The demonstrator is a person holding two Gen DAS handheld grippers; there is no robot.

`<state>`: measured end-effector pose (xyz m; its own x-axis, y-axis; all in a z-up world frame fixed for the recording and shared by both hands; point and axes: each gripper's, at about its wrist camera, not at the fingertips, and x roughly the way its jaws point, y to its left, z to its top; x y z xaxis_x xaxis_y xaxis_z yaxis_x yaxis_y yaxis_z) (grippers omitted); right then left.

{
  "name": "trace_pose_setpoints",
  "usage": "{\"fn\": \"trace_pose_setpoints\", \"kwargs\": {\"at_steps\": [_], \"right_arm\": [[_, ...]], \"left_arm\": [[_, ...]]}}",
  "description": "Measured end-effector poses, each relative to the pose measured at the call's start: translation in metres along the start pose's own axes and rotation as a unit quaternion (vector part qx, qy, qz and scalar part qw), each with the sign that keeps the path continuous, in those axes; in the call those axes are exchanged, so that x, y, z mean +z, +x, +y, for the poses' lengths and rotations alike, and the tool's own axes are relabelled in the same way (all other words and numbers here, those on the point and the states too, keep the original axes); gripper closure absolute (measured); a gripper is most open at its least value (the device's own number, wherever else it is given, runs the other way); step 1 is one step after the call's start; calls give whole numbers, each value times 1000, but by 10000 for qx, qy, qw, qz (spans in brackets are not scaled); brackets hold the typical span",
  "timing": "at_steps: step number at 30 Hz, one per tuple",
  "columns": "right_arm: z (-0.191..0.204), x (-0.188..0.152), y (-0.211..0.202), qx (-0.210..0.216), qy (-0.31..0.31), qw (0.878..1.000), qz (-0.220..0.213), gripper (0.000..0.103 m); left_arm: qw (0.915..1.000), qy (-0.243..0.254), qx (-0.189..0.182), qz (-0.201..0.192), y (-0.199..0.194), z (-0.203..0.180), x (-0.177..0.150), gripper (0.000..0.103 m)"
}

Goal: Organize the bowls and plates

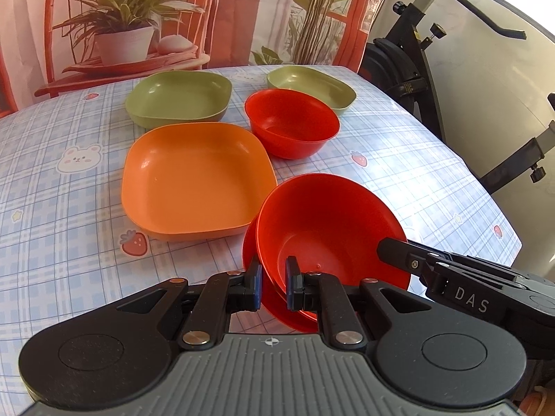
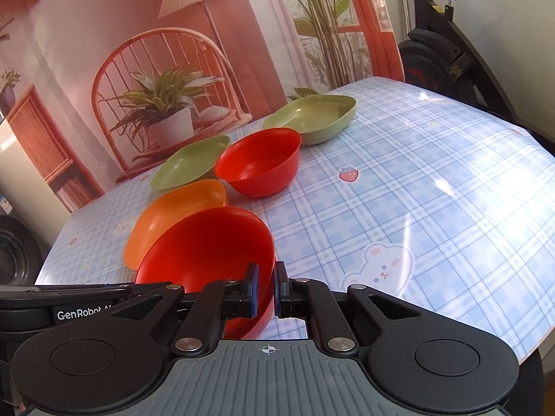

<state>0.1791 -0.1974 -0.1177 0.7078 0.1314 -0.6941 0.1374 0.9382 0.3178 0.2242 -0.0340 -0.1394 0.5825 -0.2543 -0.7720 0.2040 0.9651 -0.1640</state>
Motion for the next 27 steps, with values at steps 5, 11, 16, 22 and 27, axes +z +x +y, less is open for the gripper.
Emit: {"fn": "trace_pose_setpoints", "kwargs": {"at_steps": [5, 11, 16, 22, 27], "right_arm": [[-4, 0, 1, 34, 42, 10000, 26, 95], [-5, 1, 2, 29, 52, 10000, 18, 95], [-6, 2, -1, 4, 53, 10000, -31, 95], [-7, 3, -4, -16, 93, 9999, -103, 94], [-8, 12, -12, 12, 153, 9996, -235, 94]], "left_arm": [[10000, 34, 11, -19, 1, -3, 1, 89], [9990, -379, -236, -57, 0, 13, 0, 89], [9988, -445, -128, -185, -5, 16, 2, 83], [9981, -533, -106, -286, -11, 21, 5, 75], [9975, -490, -57, -506, -30, 26, 15, 75]]}}
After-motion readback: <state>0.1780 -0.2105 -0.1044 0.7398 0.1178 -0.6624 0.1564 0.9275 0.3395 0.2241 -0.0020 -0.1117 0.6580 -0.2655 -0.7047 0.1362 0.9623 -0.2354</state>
